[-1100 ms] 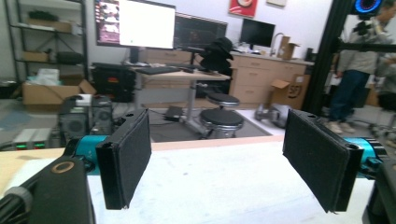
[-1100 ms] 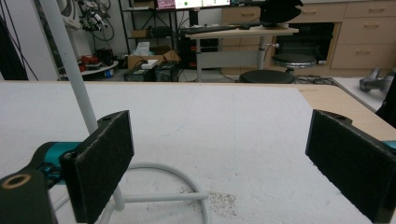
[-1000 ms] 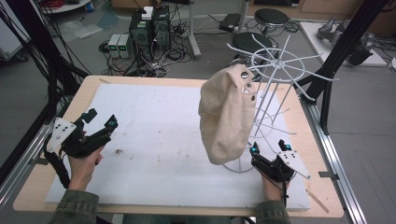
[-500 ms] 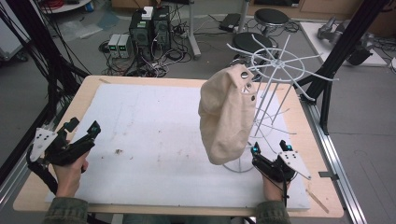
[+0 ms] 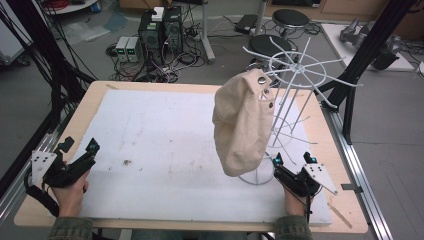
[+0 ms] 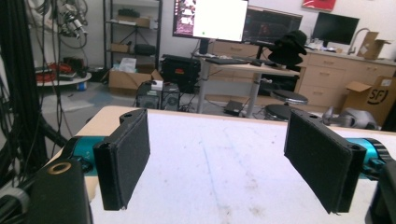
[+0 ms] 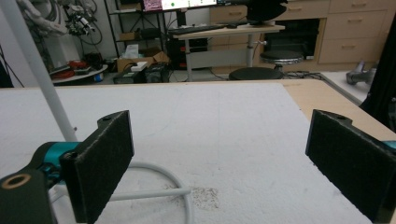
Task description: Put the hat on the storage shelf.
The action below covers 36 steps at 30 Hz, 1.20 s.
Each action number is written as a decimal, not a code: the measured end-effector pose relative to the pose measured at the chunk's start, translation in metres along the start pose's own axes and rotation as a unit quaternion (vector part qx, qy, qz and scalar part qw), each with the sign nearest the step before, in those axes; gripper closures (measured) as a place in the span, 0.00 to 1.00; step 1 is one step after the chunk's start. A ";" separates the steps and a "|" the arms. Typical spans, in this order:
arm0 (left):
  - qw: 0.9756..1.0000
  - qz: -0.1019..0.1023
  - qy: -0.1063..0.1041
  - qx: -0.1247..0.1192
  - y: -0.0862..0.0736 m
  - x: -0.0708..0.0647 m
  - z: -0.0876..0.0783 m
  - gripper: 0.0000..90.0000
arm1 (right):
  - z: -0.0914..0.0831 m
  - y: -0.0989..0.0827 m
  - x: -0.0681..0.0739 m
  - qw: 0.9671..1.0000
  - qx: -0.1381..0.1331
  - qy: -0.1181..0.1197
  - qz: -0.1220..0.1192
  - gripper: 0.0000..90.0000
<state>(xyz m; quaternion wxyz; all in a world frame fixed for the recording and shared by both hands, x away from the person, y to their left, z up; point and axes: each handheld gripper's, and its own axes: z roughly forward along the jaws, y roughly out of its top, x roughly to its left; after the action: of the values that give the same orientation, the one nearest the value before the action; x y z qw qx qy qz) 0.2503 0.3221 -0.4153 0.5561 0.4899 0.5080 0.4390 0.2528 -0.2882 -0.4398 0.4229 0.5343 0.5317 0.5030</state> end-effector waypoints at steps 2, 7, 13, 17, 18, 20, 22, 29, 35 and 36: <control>1.000 0.003 0.016 -0.001 -0.003 0.000 -0.003 0.26 | -0.001 0.000 -0.001 1.000 -0.001 0.000 0.007 0.07; 0.999 0.001 0.038 -0.012 -0.009 -0.002 -0.010 0.28 | -0.002 -0.001 -0.005 1.000 -0.002 -0.003 0.005 0.07; 0.998 -0.001 0.056 0.026 -0.021 0.003 -0.008 0.28 | -0.002 -0.002 -0.007 1.000 -0.003 0.001 0.006 0.08; 0.998 0.002 0.052 0.024 -0.021 0.001 -0.010 0.28 | 0.000 -0.004 -0.010 1.000 0.004 0.005 0.013 0.08; 0.998 0.000 0.049 0.027 -0.021 0.001 -0.010 0.28 | 0.000 -0.004 -0.010 1.000 0.005 0.003 0.012 0.08; 0.998 -0.001 0.047 0.031 -0.021 0.001 -0.010 0.28 | 0.000 -0.004 -0.010 1.000 0.004 0.003 0.012 0.08; 0.999 -0.004 0.041 0.032 -0.021 0.001 -0.010 0.28 | -0.001 -0.003 -0.010 1.000 0.000 0.000 0.013 0.08; 0.999 -0.012 0.038 0.028 -0.021 0.003 -0.010 0.29 | -0.005 -0.001 -0.009 1.000 -0.011 -0.010 0.017 0.08; 0.999 -0.016 0.038 0.028 -0.021 0.003 -0.010 0.29 | -0.005 -0.001 -0.008 1.000 -0.010 -0.008 0.018 0.08; 0.999 -0.015 0.037 0.028 -0.021 0.003 -0.010 0.29 | -0.005 -0.001 -0.009 1.000 -0.010 -0.009 0.017 0.08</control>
<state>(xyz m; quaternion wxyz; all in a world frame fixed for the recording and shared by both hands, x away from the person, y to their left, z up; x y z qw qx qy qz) 0.2400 0.3234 -0.4366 0.5301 0.4807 0.5475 0.4338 0.2484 -0.2972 -0.4405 0.4245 0.5436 0.5136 0.5105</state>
